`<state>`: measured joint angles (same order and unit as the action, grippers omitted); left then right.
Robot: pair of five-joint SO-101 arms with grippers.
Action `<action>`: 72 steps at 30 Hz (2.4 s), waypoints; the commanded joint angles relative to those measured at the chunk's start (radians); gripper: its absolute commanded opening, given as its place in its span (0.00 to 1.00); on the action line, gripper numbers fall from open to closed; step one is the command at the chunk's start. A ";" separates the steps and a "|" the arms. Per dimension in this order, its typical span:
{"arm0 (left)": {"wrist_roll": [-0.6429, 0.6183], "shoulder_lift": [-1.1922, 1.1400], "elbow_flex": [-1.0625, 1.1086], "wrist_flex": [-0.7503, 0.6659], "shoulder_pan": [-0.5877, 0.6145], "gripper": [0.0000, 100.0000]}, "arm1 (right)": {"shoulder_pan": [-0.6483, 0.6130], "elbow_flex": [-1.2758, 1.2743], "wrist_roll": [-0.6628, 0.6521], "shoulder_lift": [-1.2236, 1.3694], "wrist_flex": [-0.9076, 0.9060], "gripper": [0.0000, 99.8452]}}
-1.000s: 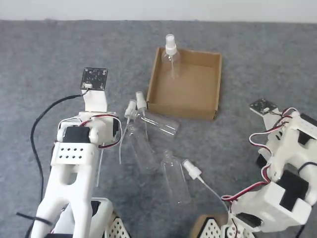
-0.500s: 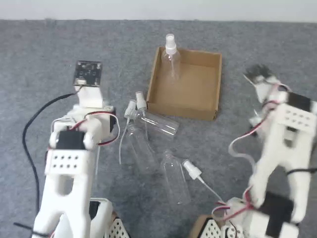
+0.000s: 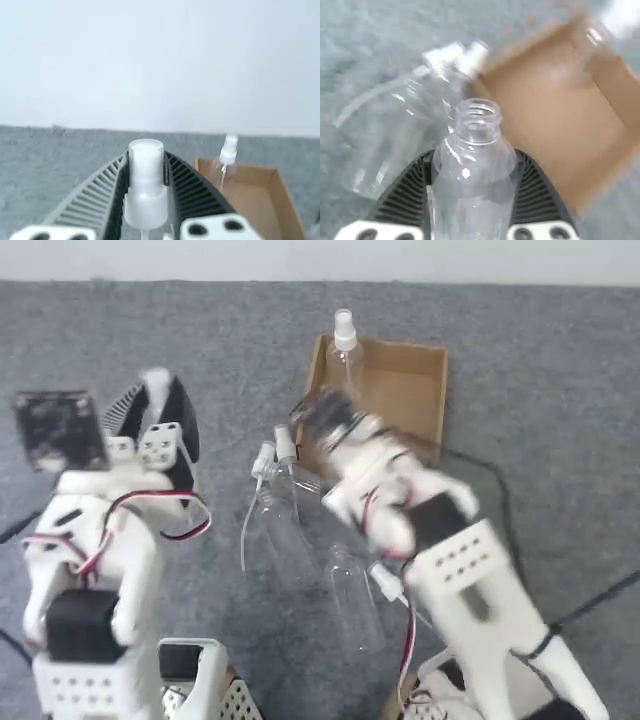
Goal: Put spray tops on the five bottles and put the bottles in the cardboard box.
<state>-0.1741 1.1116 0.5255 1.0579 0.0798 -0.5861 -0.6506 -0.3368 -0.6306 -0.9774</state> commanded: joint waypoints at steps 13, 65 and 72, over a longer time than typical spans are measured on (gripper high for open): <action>-0.265 0.015 -0.056 -0.153 -0.006 0.01 | -0.331 -0.367 0.020 -0.229 0.378 0.01; -0.209 0.025 0.143 -0.138 -0.155 0.01 | -0.323 -0.439 0.020 -0.286 0.406 0.01; -0.209 0.025 0.171 -0.137 -0.153 0.01 | -0.326 -0.440 0.017 -0.294 0.403 0.01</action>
<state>-0.3936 1.1208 0.7035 0.9444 -0.0675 -0.9129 -1.1017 -0.3276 -0.8838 -0.5923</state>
